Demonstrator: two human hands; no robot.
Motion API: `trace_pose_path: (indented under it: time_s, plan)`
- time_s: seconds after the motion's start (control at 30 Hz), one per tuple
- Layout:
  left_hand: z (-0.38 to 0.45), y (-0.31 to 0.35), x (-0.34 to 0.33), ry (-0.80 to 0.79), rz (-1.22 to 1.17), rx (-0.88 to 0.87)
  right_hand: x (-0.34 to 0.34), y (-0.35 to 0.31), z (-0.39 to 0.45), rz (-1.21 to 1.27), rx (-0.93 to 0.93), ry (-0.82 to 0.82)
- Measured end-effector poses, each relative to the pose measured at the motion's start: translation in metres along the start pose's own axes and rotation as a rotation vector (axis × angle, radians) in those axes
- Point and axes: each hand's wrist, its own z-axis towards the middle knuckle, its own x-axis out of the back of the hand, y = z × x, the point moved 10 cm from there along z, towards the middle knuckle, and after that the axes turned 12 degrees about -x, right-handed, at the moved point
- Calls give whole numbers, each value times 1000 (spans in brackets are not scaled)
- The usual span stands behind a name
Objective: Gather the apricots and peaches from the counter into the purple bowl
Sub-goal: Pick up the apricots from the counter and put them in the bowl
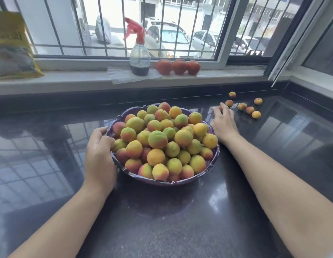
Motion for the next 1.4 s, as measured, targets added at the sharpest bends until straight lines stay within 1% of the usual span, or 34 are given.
trace_pose_path:
  time_s: [0.1,0.17,0.27,0.37,0.6,0.77,0.83,0.9,1.0,1.07,1.1,1.17,1.27,1.33,1.4]
  plan:
    - [3,-4,0,34,21,7,-5,0,21,2,-54,-15]
    - [5,-5,-1,47,88,-11,-9,2,35,-10,-79,-20]
    - [3,3,-7,30,238,-81,-17,8,49,-37,-144,-58]
    - [4,4,-9,20,262,-92,-21,12,55,-54,-177,-64]
    - [3,4,-9,19,267,-84,-5,14,53,26,-139,84]
    - [2,7,-11,13,287,-95,10,14,44,132,-128,177]
    - [2,7,-10,18,312,-108,14,14,38,218,-134,168]
    - [2,6,-9,30,327,-111,18,18,30,326,-155,125]
    - [2,7,-8,25,341,-112,15,28,15,497,-225,13]
    - [0,9,-10,7,347,-115,14,34,0,689,-293,-72]
    - [-1,12,-11,-4,348,-119,19,35,-8,756,-301,-89]
    - [-4,15,-13,-27,337,-114,39,34,-26,808,-272,-56]
    - [-3,9,-11,-56,302,-68,74,30,-51,954,-200,3]
    - [-3,5,-7,-54,287,-36,91,22,-67,1037,-137,-30]
    - [-2,1,-5,-69,284,-21,102,8,-82,1090,-99,-108]
